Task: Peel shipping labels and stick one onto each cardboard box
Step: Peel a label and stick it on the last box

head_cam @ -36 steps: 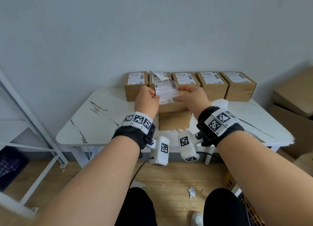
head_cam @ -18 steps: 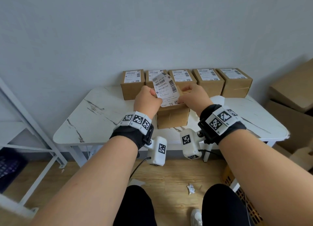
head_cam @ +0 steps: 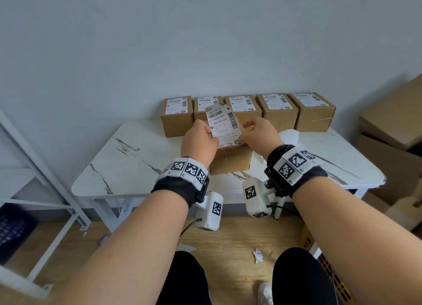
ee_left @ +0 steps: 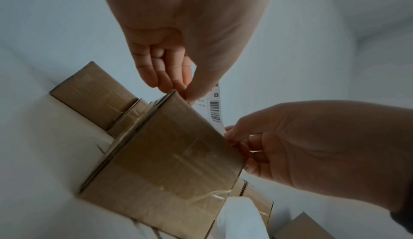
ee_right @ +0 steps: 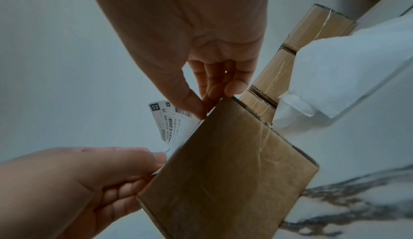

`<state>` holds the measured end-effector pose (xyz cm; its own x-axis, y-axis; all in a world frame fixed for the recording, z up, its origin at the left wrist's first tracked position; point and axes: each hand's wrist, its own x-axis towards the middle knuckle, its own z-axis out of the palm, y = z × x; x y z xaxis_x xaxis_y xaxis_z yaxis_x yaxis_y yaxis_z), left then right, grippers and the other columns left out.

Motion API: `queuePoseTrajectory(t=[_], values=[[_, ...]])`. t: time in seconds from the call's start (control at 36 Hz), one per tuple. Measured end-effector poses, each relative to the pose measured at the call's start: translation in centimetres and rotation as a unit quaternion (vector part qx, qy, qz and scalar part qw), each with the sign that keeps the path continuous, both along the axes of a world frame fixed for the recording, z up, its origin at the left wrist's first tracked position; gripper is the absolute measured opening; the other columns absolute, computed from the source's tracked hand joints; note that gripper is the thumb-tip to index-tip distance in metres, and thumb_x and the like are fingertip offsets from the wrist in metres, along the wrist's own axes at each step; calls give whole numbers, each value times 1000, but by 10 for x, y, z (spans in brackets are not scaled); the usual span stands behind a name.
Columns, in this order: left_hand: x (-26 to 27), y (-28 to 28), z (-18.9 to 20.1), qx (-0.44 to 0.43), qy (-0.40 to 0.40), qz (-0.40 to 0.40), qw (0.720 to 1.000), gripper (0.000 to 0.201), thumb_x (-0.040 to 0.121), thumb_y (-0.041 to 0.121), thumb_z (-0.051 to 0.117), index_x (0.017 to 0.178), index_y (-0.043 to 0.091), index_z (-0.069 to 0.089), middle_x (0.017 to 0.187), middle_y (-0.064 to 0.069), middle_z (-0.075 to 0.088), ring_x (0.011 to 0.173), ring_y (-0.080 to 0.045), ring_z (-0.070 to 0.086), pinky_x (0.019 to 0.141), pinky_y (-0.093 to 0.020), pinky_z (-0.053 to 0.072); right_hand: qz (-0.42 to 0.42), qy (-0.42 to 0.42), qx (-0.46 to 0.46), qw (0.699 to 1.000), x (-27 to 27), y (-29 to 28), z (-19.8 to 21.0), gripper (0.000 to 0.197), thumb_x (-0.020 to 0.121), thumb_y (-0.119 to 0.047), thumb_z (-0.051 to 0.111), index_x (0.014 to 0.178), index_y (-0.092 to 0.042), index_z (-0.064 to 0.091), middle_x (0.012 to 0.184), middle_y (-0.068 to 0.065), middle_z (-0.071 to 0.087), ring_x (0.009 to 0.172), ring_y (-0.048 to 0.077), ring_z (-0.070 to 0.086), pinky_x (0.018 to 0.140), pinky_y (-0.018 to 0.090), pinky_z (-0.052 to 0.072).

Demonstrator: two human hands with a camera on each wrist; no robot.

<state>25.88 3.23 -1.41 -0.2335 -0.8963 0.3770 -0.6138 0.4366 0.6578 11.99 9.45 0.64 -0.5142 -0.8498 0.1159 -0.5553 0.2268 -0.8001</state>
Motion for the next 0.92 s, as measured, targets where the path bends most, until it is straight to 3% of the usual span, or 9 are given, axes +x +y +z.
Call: queuePoseTrajectory(t=[0.25,0.36,0.44,0.53,0.69,0.83,0.92], values=[[1,4,1,-7,-16,-5,1000,19,87,15,61,104,15,52,90,4,62,81,-15,57,65,-22,39,0,12,3,1000,0,-1,-2,43,82,-10,69,122,-13,56,118,7,61,103,23,61,82,30,50],[0,6,1,-19,-38,-11,999,20,87,13,59,106,12,52,92,-1,63,84,-19,59,65,-23,41,4,23,5,1000,0,-1,-2,42,83,-9,68,123,-13,55,118,8,62,100,23,62,76,28,48],[-1,9,2,-42,-66,-20,997,19,88,13,58,106,10,52,99,-8,64,93,-25,60,74,-33,52,6,29,7,1000,0,-1,-2,42,83,-8,68,122,-13,56,118,8,61,96,21,60,72,27,43],[-1,10,2,-64,-87,-21,994,16,88,15,58,103,12,55,106,-7,57,98,-25,55,81,-39,52,9,31,8,999,0,-3,-4,39,83,-6,66,120,-12,57,118,8,60,94,20,57,71,26,42],[3,5,-4,-77,-86,-45,992,15,92,16,55,98,14,68,108,-8,54,102,-25,53,83,-39,51,10,15,10,1000,-3,-6,-4,38,83,-2,64,118,-12,56,114,8,60,88,18,57,53,17,38],[3,2,-8,-71,-65,-54,994,19,94,18,54,100,12,71,107,-7,57,97,-22,56,78,-25,47,11,24,15,1000,-2,-10,-7,38,83,-7,66,118,-13,55,116,8,60,91,18,57,56,17,40],[4,-1,-8,-63,-52,-57,995,19,94,18,55,100,12,72,107,-8,58,97,-22,57,79,-23,45,9,27,20,999,0,-11,-9,45,79,-15,73,119,-13,53,119,8,57,96,20,59,66,23,46]])
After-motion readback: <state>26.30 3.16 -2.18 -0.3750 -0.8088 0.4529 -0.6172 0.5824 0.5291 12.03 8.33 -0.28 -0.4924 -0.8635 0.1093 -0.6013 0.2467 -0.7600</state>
